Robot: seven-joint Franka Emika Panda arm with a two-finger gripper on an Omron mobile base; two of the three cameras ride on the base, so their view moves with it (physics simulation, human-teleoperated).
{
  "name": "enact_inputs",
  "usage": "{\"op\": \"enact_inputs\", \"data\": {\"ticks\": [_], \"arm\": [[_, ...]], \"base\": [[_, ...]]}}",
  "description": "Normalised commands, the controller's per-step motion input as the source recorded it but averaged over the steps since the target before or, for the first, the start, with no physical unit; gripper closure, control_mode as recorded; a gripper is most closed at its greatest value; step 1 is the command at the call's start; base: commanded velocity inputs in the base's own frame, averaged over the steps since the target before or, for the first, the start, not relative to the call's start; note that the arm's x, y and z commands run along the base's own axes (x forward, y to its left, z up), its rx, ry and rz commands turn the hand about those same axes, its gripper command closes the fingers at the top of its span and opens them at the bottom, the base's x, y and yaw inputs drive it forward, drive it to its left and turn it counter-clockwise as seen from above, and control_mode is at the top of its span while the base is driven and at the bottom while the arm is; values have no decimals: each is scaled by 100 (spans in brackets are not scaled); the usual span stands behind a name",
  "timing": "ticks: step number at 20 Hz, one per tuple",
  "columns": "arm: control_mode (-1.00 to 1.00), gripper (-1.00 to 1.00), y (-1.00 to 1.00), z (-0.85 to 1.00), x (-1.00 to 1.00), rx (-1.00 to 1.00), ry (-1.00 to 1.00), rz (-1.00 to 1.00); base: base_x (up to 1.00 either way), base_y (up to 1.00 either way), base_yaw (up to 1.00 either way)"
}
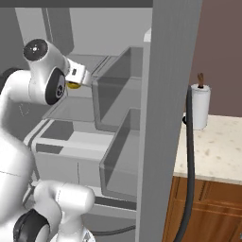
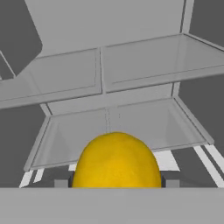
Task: Grab the lemon and onion from the fridge, place them in the blender, close the lid, and turn on the blender to create a marinade.
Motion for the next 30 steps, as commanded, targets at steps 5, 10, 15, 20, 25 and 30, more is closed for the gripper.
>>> {"op": "enact_inputs", "data": {"ticks": [5, 10, 15, 20, 25, 30], "arm": [[-100, 100, 9, -34, -100, 0, 10, 0], [-100, 100, 24, -59, -92, -3, 17, 0], [-100, 100, 9, -50, -54, -1, 26, 0], [-100, 100, 0, -6, -74, 4, 15, 0], [100, 100, 0, -1, -20, 1, 2, 0], [100, 100, 0, 0, 0, 0, 0, 0]], "base": [[0, 0, 0], [0, 0, 0], [0, 0, 0], [0, 0, 0], [-80, 0, 0], [-100, 0, -2]]}}
